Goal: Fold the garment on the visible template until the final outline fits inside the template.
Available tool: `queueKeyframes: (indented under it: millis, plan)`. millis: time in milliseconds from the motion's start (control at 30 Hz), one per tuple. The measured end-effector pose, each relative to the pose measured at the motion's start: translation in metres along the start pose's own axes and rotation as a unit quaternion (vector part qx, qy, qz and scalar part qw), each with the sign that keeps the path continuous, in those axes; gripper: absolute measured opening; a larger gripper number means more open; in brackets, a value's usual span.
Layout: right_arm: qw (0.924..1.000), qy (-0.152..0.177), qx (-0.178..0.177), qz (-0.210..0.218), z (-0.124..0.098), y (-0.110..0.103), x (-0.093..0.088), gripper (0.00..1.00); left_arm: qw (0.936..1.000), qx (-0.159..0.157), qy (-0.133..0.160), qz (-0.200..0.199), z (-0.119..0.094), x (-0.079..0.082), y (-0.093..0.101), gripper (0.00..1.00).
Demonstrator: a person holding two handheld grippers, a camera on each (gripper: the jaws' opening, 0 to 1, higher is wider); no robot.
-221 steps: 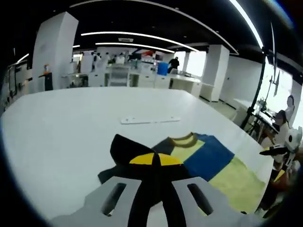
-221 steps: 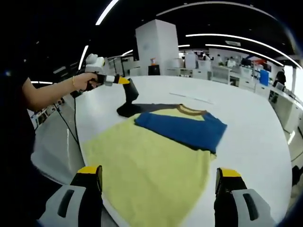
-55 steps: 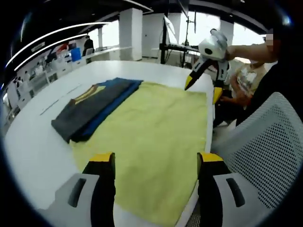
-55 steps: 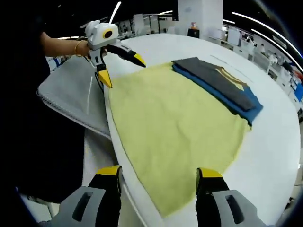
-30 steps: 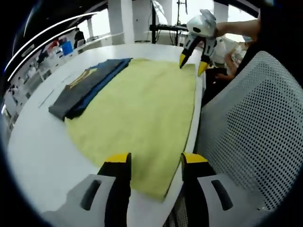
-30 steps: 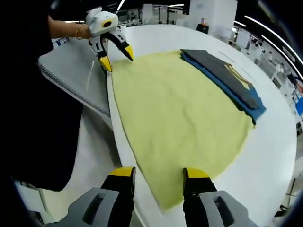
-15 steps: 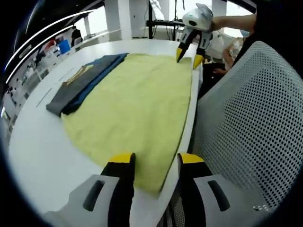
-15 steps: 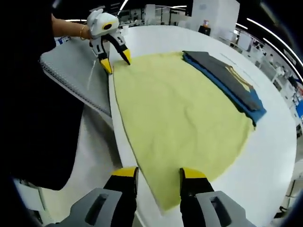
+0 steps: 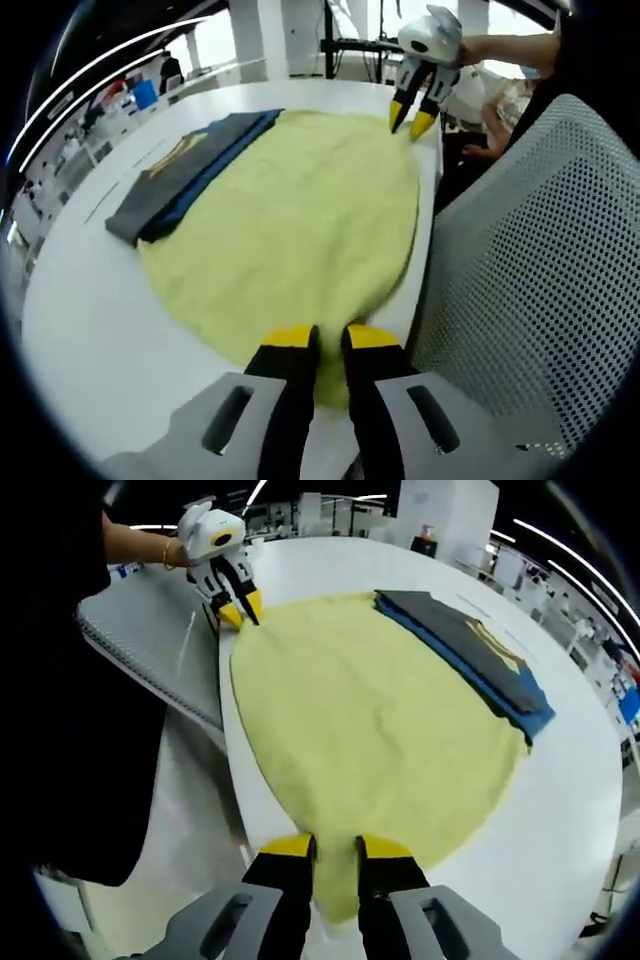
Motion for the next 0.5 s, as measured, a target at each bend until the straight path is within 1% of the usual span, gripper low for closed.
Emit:
queueKeyframes:
  millis: [33, 67, 167, 300, 500]
  plan:
    - [1.0, 0.0, -0.005, -0.002, 0.0, 0.001, 0.0, 0.03, 1.0, 0.002, -0.001, 0.0, 0.0, 0.0, 0.0, 0.06]
    - [0.9998, 0.0, -0.02, -0.009, 0.001, 0.005, -0.001, 0.0, 1.0, 0.002, -0.003, 0.001, 0.0, 0.0, 0.001, 0.05]
    - [0.9999, -0.001, -0.013, 0.001, 0.002, 0.005, 0.001, 0.0, 0.9998, 0.011, -0.016, 0.003, -0.002, 0.0, -0.001, 0.01]
    - [0.9999, -0.001, -0.006, 0.015, 0.001, 0.005, 0.001, 0.0, 0.9986, 0.012, -0.015, -0.05, -0.007, 0.001, -0.001, 0.01]
    - [0.9993, -0.003, 0.0, 0.037, -0.01, 0.01, 0.009, 0.0, 0.9969, 0.012, -0.019, -0.076, -0.02, 0.015, -0.003, 0.01]
Point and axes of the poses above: the point that each gripper's makers call its tool centre point, and the gripper's own axes: z roughly forward along the fingers, y roughly to its right, x roughly out of its top, the point moved 6 cm from there along -z, roughly backward along the fingers, and after that the axes turned 14 degrees about -x, right-handed, at the moved point
